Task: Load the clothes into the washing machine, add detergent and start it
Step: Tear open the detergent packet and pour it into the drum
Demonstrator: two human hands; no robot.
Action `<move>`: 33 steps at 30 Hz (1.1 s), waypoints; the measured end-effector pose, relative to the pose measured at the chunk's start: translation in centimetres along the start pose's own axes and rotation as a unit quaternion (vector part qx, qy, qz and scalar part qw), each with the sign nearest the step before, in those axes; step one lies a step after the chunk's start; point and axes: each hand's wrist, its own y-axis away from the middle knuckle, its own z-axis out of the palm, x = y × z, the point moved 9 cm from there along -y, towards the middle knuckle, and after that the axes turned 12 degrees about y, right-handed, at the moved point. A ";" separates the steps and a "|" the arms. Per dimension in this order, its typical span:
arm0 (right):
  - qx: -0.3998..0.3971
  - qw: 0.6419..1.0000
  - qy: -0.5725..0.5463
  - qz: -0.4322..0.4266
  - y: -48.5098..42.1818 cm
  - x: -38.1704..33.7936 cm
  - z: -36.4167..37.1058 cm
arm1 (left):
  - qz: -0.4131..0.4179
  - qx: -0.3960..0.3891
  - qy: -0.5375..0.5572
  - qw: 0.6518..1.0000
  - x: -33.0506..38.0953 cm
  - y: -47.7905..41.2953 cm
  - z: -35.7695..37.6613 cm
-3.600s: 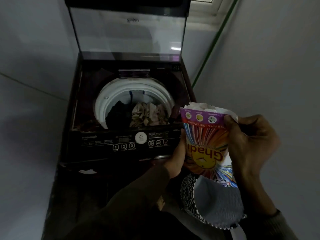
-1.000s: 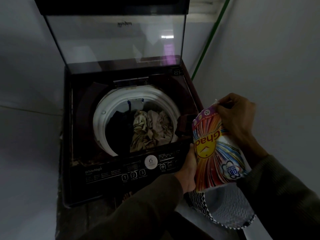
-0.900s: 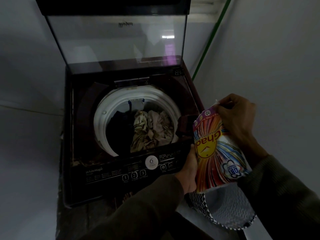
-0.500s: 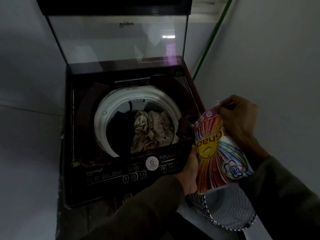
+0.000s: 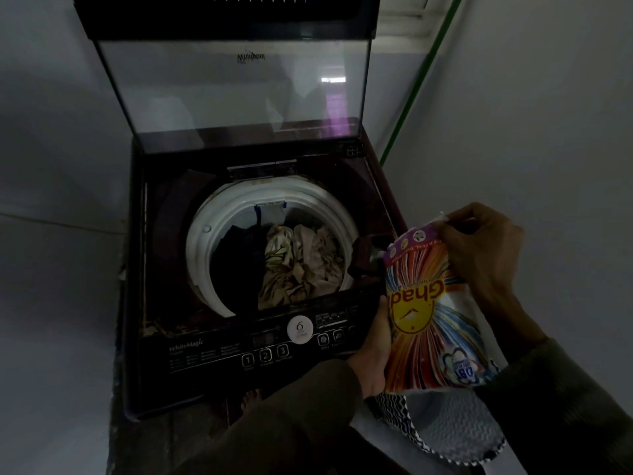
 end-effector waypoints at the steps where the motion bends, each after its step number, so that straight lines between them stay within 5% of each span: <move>1: 0.003 1.000 -0.004 0.006 0.4 0.1 -0.3 | 0.014 0.003 -0.009 1.000 0.0 -0.1 -0.3; 14: 0.067 0.994 -0.061 0.058 3.6 1.3 -5.4 | 0.152 -0.003 -0.112 0.982 3.0 0.4 0.2; 20: 0.096 0.987 -0.109 0.071 4.0 1.5 -6.6 | 0.262 0.035 -0.201 0.943 6.2 1.3 0.7; 26: 0.087 0.946 -0.295 0.107 4.7 1.7 -5.7 | 0.444 0.138 -0.287 0.837 11.2 6.9 1.7; 33: 0.017 0.831 -0.526 0.183 6.4 -0.4 -1.4 | 0.619 0.249 -0.349 0.658 14.8 13.7 -0.4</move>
